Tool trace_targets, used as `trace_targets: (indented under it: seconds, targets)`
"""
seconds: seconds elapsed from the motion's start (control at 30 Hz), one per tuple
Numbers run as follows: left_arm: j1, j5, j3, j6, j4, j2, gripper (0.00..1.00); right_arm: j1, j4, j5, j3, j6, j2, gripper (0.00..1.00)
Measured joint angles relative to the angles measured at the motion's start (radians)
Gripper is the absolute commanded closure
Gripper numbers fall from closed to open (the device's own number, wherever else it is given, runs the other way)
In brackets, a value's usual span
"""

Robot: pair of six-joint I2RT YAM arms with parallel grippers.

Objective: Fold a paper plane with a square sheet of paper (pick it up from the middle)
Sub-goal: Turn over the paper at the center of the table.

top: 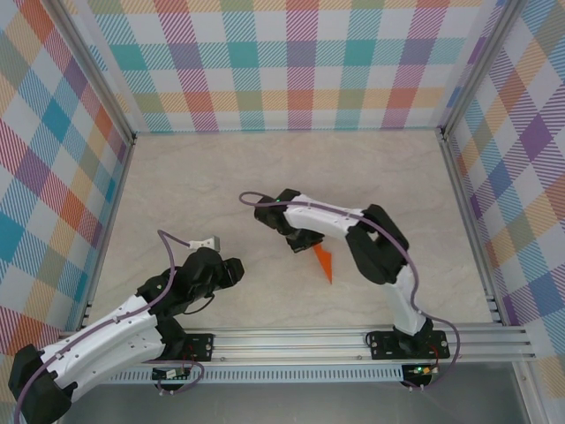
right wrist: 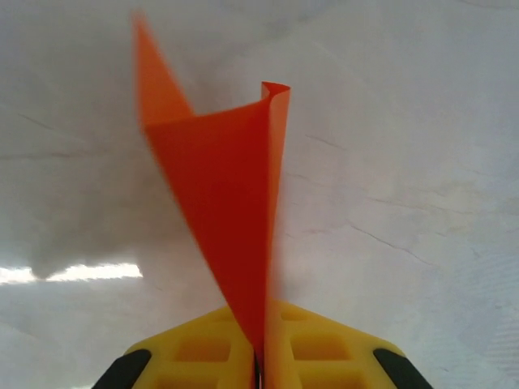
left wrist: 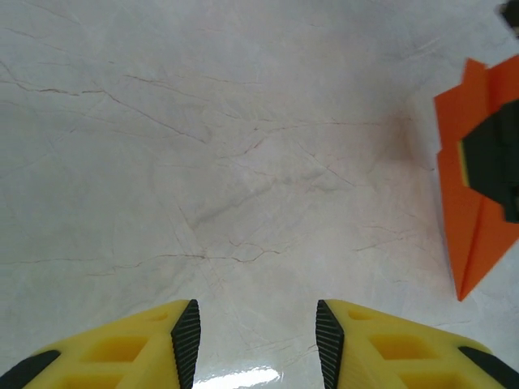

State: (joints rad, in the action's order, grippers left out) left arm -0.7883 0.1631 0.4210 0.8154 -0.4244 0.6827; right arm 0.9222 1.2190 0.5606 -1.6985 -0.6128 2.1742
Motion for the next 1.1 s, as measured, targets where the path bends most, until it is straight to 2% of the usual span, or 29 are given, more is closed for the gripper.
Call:
trace_targets:
  seconds: [0.13,0.23,0.4,0.47,0.57,0.7,0.9,0.97,1.1]
  targets:
    - [0.000,-0.001,0.000,0.000,-0.011,-0.007,0.54,0.039,0.006,-0.055,-0.116,0.003,0.128,0.72]
    - [0.000,-0.005,-0.002,0.000,-0.023,-0.007,0.53,0.049,-0.005,-0.109,-0.129,0.017,0.124,0.58]
    - [0.002,-0.025,-0.002,0.000,-0.028,-0.005,0.51,0.049,-0.169,-0.234,-0.004,0.053,-0.041,0.36]
    - [0.002,-0.039,-0.002,0.000,-0.024,0.005,0.51,0.043,-0.245,-0.278,0.090,0.071,-0.167,0.33]
    - [0.005,-0.066,-0.002,0.001,0.009,0.056,0.50,0.009,-0.368,-0.375,0.237,0.097,-0.355,0.34]
    - [0.005,-0.119,-0.002,0.013,0.123,0.187,0.49,-0.119,-0.539,-0.527,0.433,0.122,-0.505,0.35]
    - [0.005,-0.182,0.016,0.042,0.314,0.431,0.51,-0.317,-0.705,-0.771,0.654,0.152,-0.497,0.48]
    - [0.005,-0.194,0.039,0.050,0.346,0.504,0.52,-0.349,-0.735,-0.838,0.673,0.158,-0.477,0.52]
    - [0.005,-0.207,0.088,0.060,0.401,0.605,0.53,-0.376,-0.816,-0.948,0.673,0.162,-0.420,0.54]
